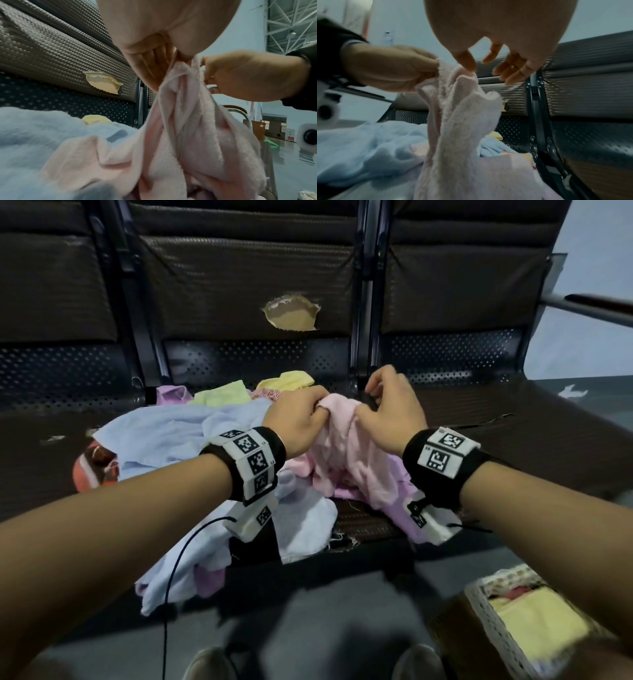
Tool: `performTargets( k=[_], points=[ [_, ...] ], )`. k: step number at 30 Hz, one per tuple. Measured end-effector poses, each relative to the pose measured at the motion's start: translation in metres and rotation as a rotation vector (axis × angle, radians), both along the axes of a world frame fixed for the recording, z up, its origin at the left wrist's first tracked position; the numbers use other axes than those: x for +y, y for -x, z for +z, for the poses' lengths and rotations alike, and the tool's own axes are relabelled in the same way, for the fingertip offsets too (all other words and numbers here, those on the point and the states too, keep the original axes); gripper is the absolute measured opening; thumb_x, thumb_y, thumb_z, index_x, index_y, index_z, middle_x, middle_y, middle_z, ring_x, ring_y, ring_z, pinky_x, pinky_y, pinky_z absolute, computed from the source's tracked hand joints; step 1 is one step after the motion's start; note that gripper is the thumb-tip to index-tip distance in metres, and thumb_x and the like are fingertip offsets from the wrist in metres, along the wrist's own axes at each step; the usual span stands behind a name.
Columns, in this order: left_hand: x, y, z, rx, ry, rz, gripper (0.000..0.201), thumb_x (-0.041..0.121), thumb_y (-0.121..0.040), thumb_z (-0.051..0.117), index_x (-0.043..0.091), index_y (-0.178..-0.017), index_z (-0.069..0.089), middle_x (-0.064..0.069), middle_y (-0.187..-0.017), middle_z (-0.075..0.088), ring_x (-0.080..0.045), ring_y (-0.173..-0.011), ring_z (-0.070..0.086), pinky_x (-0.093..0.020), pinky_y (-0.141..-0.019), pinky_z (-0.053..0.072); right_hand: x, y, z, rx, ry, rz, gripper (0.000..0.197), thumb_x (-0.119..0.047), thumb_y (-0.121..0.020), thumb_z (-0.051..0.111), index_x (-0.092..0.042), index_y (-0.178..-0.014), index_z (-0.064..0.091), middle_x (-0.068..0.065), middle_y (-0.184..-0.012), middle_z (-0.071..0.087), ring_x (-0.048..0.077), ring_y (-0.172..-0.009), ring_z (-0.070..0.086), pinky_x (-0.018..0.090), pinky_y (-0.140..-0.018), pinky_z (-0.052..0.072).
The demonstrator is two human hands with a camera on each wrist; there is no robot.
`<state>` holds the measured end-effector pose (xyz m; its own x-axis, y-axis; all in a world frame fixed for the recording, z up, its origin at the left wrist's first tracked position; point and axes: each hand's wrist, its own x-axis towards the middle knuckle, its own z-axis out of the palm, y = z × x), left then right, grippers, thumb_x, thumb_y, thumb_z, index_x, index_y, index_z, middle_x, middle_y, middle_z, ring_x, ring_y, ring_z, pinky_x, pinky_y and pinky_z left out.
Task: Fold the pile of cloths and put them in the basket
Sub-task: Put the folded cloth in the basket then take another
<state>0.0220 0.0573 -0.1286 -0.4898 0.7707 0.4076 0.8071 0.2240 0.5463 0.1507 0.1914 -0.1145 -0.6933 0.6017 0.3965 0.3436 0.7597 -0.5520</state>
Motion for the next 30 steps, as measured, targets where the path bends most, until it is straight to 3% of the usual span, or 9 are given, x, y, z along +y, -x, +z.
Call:
performTargets(
  k=[4,9,14,18,20,22,25,28,30],
  points=[
    [0.009,-0.005,0.006,-0.113,-0.072,0.052,0.008,0.024,-0.084,0.061,0.025,-0.078,0.055,0.006,-0.073,0.063,-0.018,-0.074,0.058,-0.034,-0.067,0.046,-0.021,-0.005,-0.003,-0.215,-0.032,0.125,0.041,-0.068,-0.069,0.058,-0.03,-0.084,0.051,-0.011,-0.08,0.063,0.011,-0.071,0.059,0.033,-0.062,0.047],
    [0.014,-0.007,0.015,-0.251,-0.14,0.09,0.019,0.027,-0.092,0.059,0.018,-0.076,0.053,0.005,-0.07,0.057,-0.015,-0.07,0.051,-0.034,-0.066,0.038,-0.014,-0.005,-0.004,-0.131,0.064,0.127,0.039,-0.044,-0.097,0.054,-0.022,-0.065,0.053,-0.005,-0.063,0.058,0.013,-0.062,0.054,0.031,-0.061,0.035],
    [0.005,0.012,0.013,-0.301,-0.132,0.157,0.019,0.015,-0.095,0.049,0.021,-0.077,0.05,0.005,-0.063,0.054,-0.012,-0.056,0.046,-0.03,-0.057,0.033,-0.013,-0.002,0.005,0.032,0.317,0.128,0.022,-0.021,-0.095,0.057,-0.013,-0.083,0.074,0.001,-0.079,0.075,0.018,-0.076,0.073,0.04,-0.081,0.06],
    [0.004,0.006,0.009,-0.333,-0.05,0.024,0.024,0.017,-0.092,0.058,0.021,-0.069,0.053,0.004,-0.062,0.057,-0.008,-0.053,0.046,-0.027,-0.057,0.036,-0.023,-0.002,0.002,-0.1,0.256,0.219,0.022,-0.049,-0.079,0.073,-0.029,-0.082,0.066,-0.01,-0.074,0.07,0.003,-0.068,0.067,0.017,-0.062,0.052],
    [0.003,0.003,0.011,-0.343,-0.047,-0.03,0.029,0.024,-0.088,0.068,0.02,-0.064,0.053,0.006,-0.058,0.055,-0.006,-0.052,0.044,-0.024,-0.056,0.037,-0.025,-0.002,0.001,-0.161,0.144,0.202,0.027,-0.045,-0.084,0.068,-0.021,-0.073,0.065,-0.007,-0.066,0.065,0.006,-0.062,0.059,0.022,-0.056,0.045],
    [-0.001,0.005,0.015,-0.313,-0.053,-0.041,0.038,0.041,-0.082,0.076,0.017,-0.064,0.054,0.008,-0.056,0.051,-0.003,-0.047,0.04,-0.02,-0.049,0.033,-0.021,-0.001,0.003,-0.157,0.144,0.181,0.028,-0.029,-0.092,0.057,-0.012,-0.073,0.066,0.005,-0.067,0.067,0.02,-0.066,0.061,0.032,-0.061,0.048],
    [-0.006,0.009,0.019,-0.122,0.024,-0.042,0.035,0.044,-0.077,0.079,0.019,-0.071,0.056,0.011,-0.058,0.05,-0.002,-0.048,0.043,-0.02,-0.049,0.032,-0.017,-0.002,0.006,-0.094,0.129,0.132,0.025,-0.019,-0.095,0.048,-0.011,-0.085,0.069,0.007,-0.074,0.067,0.024,-0.072,0.06,0.029,-0.06,0.041],
    [-0.004,0.008,0.018,0.107,0.143,0.06,0.018,0.033,-0.088,0.064,0.029,-0.074,0.053,0.012,-0.064,0.049,-0.019,-0.07,0.054,-0.03,-0.059,0.033,-0.022,0.0,0.006,0.003,0.044,0.155,0.02,-0.02,-0.099,0.047,-0.012,-0.091,0.064,0.0,-0.076,0.063,0.021,-0.075,0.057,0.034,-0.065,0.038],
    [-0.002,0.009,0.021,0.106,0.127,0.133,0.026,0.024,-0.093,0.051,0.022,-0.067,0.049,0.005,-0.067,0.051,-0.032,-0.08,0.055,-0.035,-0.066,0.037,-0.019,0.0,0.006,-0.014,-0.061,0.167,0.018,-0.02,-0.098,0.048,-0.011,-0.099,0.064,0.005,-0.084,0.068,0.026,-0.08,0.06,0.039,-0.072,0.045]
  ],
)
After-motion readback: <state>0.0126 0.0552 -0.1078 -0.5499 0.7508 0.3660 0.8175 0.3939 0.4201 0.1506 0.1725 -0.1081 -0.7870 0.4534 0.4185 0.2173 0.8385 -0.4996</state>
